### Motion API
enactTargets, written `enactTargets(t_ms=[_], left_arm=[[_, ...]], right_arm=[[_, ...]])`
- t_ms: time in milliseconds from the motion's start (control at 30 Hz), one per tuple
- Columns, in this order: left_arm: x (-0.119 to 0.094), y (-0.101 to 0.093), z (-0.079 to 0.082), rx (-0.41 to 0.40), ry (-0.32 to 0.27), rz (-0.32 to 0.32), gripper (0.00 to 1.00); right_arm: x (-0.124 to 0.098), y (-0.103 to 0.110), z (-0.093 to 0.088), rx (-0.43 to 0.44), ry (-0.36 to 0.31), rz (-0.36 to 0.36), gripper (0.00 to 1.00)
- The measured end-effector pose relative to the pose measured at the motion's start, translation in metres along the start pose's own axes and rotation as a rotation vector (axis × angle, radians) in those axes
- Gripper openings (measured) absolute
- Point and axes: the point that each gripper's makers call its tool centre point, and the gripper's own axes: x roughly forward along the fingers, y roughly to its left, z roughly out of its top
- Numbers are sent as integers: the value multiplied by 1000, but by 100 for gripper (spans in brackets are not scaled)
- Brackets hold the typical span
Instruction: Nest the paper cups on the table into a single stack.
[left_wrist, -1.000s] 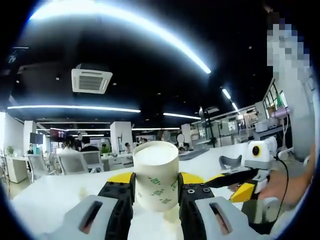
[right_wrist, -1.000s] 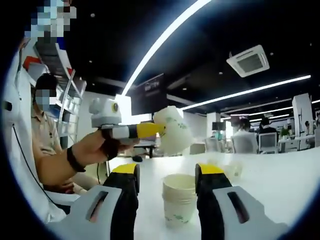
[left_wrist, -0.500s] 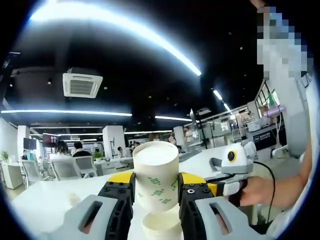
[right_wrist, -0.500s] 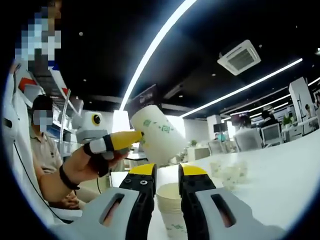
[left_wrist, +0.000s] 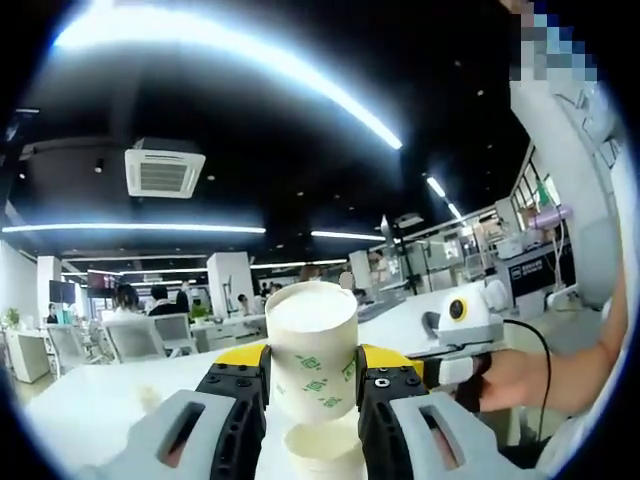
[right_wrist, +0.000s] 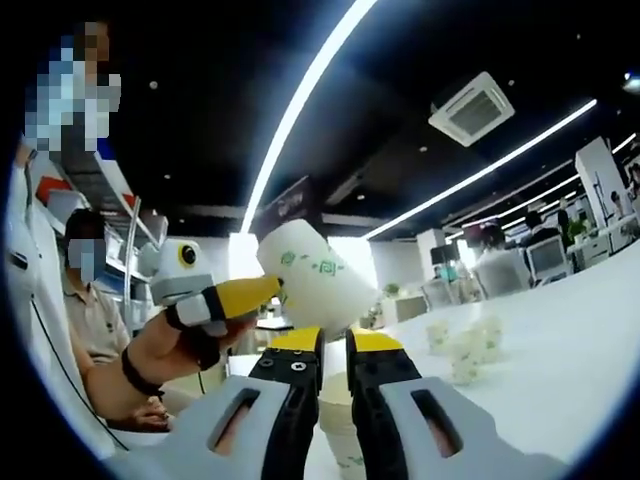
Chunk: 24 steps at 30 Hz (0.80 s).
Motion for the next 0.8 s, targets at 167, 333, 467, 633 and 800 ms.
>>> enactTargets(t_ms=[167, 333, 467, 633, 800], left_arm=[[-1, -1, -4, 14, 5, -4, 37], [0, -3, -10, 0, 20, -21, 38], [-1, -4, -15, -6, 32, -30, 41], [-1, -4, -15, -12, 31, -30, 43], [-4, -3, -14, -14, 25, -23, 42]], right_arm=[[-3, -8, 5, 9, -20, -25, 4], [-5, -15, 8, 2, -20, -53, 2], [-7, -17, 9, -20, -16, -67, 1], [-8, -14, 7, -40, -4, -76, 1], [-7, -7, 5, -65, 3, -71, 1]])
